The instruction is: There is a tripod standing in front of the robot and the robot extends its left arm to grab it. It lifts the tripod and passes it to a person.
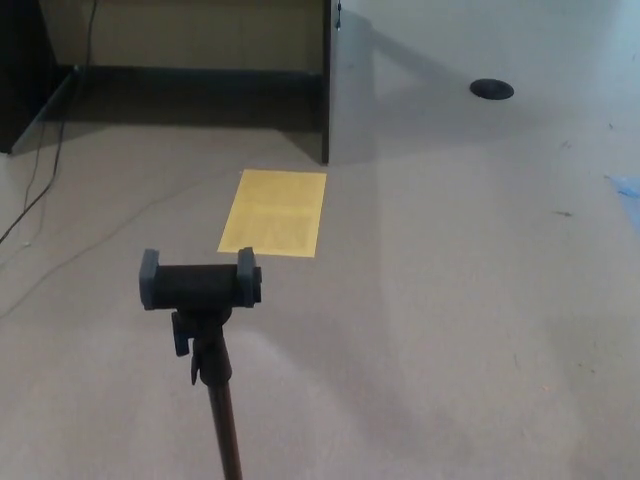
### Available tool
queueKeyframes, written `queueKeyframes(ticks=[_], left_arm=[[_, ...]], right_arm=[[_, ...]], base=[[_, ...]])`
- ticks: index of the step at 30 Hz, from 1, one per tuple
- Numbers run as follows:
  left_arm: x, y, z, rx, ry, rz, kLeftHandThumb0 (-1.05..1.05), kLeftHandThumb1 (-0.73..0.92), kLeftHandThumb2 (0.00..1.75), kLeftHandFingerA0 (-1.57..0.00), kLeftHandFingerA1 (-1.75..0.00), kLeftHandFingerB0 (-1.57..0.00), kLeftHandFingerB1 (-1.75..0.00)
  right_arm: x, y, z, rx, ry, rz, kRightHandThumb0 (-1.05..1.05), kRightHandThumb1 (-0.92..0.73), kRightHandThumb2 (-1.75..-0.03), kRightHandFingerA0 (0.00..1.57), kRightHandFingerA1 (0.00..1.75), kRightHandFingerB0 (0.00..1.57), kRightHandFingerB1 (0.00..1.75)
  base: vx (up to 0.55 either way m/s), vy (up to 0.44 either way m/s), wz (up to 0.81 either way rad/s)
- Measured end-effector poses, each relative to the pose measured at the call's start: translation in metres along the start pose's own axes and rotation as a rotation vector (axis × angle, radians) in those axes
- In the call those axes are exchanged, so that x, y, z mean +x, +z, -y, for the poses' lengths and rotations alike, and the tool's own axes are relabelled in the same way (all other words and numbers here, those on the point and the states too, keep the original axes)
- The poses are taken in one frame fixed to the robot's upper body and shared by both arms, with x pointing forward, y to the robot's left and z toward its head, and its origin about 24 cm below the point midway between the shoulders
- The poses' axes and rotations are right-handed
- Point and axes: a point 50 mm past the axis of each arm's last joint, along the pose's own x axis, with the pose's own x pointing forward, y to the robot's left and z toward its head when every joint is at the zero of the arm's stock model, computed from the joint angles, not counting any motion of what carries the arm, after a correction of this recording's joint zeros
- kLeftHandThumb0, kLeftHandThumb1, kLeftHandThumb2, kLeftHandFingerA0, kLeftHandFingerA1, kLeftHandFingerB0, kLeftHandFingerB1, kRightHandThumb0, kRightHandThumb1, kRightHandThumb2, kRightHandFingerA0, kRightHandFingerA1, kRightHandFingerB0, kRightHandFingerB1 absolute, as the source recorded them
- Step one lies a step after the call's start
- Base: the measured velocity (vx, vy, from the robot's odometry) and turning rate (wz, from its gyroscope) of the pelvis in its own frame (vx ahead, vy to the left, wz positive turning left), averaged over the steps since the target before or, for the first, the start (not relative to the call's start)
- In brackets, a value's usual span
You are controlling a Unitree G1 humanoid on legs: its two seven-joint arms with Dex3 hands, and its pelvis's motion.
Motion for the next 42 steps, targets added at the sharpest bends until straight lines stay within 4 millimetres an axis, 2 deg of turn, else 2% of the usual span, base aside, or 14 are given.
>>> queueKeyframes(ticks=[3, 6, 9, 12, 13, 14, 17, 19, 23, 27, 28, 36, 37, 42], left_arm=[[-0.001, 0.001, -0.005, -0.026, 0.009, 0.03, -0.24, 0.53, 0.57, -0.18, -0.29, -0.35, -0.32], [-0.001, 0.005, -0.007, -0.046, 0.004, 0.067, -0.22, 0.3, 0.86, -0.13, -0.52, -0.11, -0.51], [0.001, 0.02, -0.006, -0.046, -0.021, 0.15, -0.22, 0.26, 0.84, -0.11, -0.52, -0.1, -0.51], [0.006, 0.046, -0.005, -0.062, -0.049, 0.261, -0.23, 0.25, 0.83, -0.1, -0.52, -0.1, -0.51], [0.008, 0.056, -0.004, -0.066, -0.059, 0.299, -0.51, 0.37, 0.63, -0.23, -0.4, -0.18, -0.36], [0.009, 0.064, -0.003, -0.067, -0.066, 0.331, -0.25, 0.2, 0.81, -0.1, -0.52, -0.09, -0.51], [0.012, 0.094, -0.002, -0.071, -0.087, 0.438, -0.56, 0.35, 0.65, -0.24, -0.42, -0.17, -0.36], [0.014, 0.116, 0.0, -0.066, -0.102, 0.508, -0.23, 0.19, 0.8, -0.1, -0.52, -0.08, -0.51], [0.014, 0.148, 0.005, -0.047, -0.135, 0.599, -0.22, 0.22, 0.8, -0.08, -0.51, -0.06, -0.49], [0.012, 0.174, 0.015, -0.03, -0.183, 0.658, -0.22, 0.18, 0.78, -0.09, -0.51, -0.07, -0.49], [0.012, 0.178, 0.017, -0.028, -0.192, 0.665, -0.39, 0.39, 0.52, -0.23, -0.34, -0.2, -0.28], [0.009, 0.196, 0.036, 0.0, -0.263, 0.682, -0.22, 0.22, 0.8, -0.09, -0.51, -0.06, -0.49], [0.008, 0.198, 0.04, 0.0, -0.272, 0.685, -0.37, 0.4, 0.52, -0.24, -0.35, -0.17, -0.27], [0.004, 0.205, 0.051, 0.032, -0.315, 0.706, -0.41, 0.38, 0.51, -0.25, -0.36, -0.19, -0.27]], right_arm=[[-0.001, -0.001, 0.0, -0.012, -0.002, 0.024, -0.36, -0.64, -0.59, 0.75, 0.43, 0.45, 0.34], [-0.002, -0.001, -0.001, -0.017, -0.002, 0.039, -0.46, -0.54, -0.78, 0.68, 0.55, 0.39, 0.45], [-0.002, 0.0, -0.001, -0.015, -0.003, 0.057, -0.47, -0.54, -0.78, 0.69, 0.56, 0.4, 0.45], [-0.002, 0.001, -0.001, -0.015, -0.007, 0.073, -0.47, -0.54, -0.79, 0.69, 0.56, 0.39, 0.45], [-0.002, 0.002, -0.001, -0.015, -0.008, 0.078, -0.47, -0.54, -0.79, 0.68, 0.55, 0.39, 0.45], [-0.002, 0.002, -0.001, -0.016, -0.009, 0.082, -0.47, -0.55, -0.79, 0.69, 0.55, 0.39, 0.45], [-0.002, 0.003, -0.001, -0.019, -0.01, 0.09, -0.47, -0.55, -0.79, 0.69, 0.56, 0.39, 0.45], [-0.002, 0.003, -0.001, -0.024, -0.011, 0.096, -0.46, -0.55, -0.79, 0.69, 0.55, 0.39, 0.45], [-0.002, 0.004, -0.001, -0.03, -0.013, 0.101, -0.35, -0.64, -0.59, 0.74, 0.43, 0.45, 0.34], [-0.001, 0.005, 0.0, -0.025, -0.018, 0.104, -0.45, -0.54, -0.77, 0.66, 0.55, 0.4, 0.45], [-0.001, 0.005, 0.001, -0.024, -0.019, 0.105, -0.45, -0.54, -0.77, 0.66, 0.54, 0.4, 0.45], [-0.001, 0.006, 0.001, -0.025, -0.021, 0.11, -0.44, -0.54, -0.77, 0.66, 0.54, 0.39, 0.45], [0.0, 0.007, 0.001, -0.025, -0.022, 0.113, -0.45, -0.54, -0.77, 0.66, 0.54, 0.4, 0.45], [0.001, 0.008, 0.001, -0.027, -0.022, 0.115, -0.45, -0.54, -0.78, 0.68, 0.55, 0.41, 0.46]], base=[[0.0, 0.0, 0.0], [0.0, 0.0, 0.0], [0.0, 0.0, 0.0], [0.0, 0.0, 0.0], [0.0, 0.0, 0.0], [0.0, 0.0, 0.0], [0.0, 0.0, 0.0], [0.0, 0.0, 0.0], [0.0, 0.0, 0.0], [0.0, 0.0, 0.0], [0.0, 0.0, 0.0], [0.0, 0.0, 0.0], [0.0, 0.0, 0.0], [0.0, 0.0, 0.0]])
